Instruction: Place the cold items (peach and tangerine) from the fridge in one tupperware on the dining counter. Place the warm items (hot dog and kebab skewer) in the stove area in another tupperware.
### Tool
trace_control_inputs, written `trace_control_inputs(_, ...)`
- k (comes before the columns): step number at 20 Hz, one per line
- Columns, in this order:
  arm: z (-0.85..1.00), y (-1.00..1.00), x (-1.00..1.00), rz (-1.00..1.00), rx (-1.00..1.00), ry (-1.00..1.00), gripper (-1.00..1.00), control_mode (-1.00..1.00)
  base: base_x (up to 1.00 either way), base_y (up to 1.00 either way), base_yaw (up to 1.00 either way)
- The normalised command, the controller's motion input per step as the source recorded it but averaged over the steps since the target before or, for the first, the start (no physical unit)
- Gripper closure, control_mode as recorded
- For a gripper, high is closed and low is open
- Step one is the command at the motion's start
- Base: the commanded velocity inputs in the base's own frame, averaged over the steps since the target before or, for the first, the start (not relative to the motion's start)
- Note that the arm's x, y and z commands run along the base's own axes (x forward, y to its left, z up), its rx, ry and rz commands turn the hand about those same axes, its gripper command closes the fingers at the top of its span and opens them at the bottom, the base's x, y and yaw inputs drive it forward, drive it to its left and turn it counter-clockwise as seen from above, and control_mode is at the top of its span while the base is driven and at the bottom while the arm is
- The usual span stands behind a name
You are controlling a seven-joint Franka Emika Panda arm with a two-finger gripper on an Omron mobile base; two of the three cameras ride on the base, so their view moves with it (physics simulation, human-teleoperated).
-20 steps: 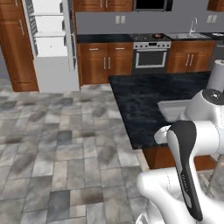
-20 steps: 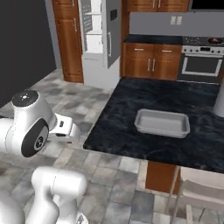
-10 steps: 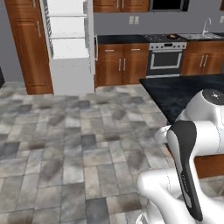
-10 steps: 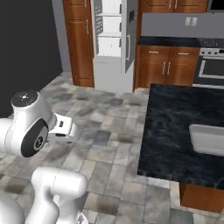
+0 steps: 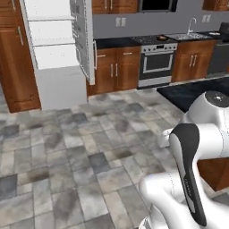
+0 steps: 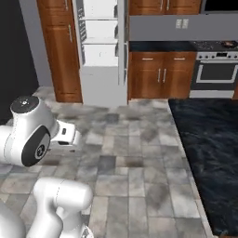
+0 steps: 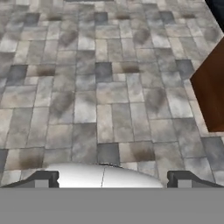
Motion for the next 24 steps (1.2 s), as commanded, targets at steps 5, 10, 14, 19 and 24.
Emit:
trace_control_inputs(5, 0.0, 0.0, 0.0, 0.0, 0.0, 0.0, -1.0, 1.0, 0.88, 0.75, -0.55)
trace_control_inputs(10, 0.0, 0.0, 0.0, 0.0, 0.0, 0.0, -1.0, 1.0, 0.95, 0.7, -0.53)
trace_control_inputs(14, 0.0, 0.0, 0.0, 0.0, 0.0, 0.0, -1.0, 1.0, 1.0, 0.63, -0.46)
trace_control_inputs(19, 0.0, 0.0, 0.0, 0.0, 0.0, 0.0, -1.0, 1.0, 1.0, 0.73, -0.44)
trace_control_inputs(24, 0.0, 0.0, 0.0, 0.0, 0.0, 0.0, -1.0, 1.0, 1.0, 0.84, -0.39)
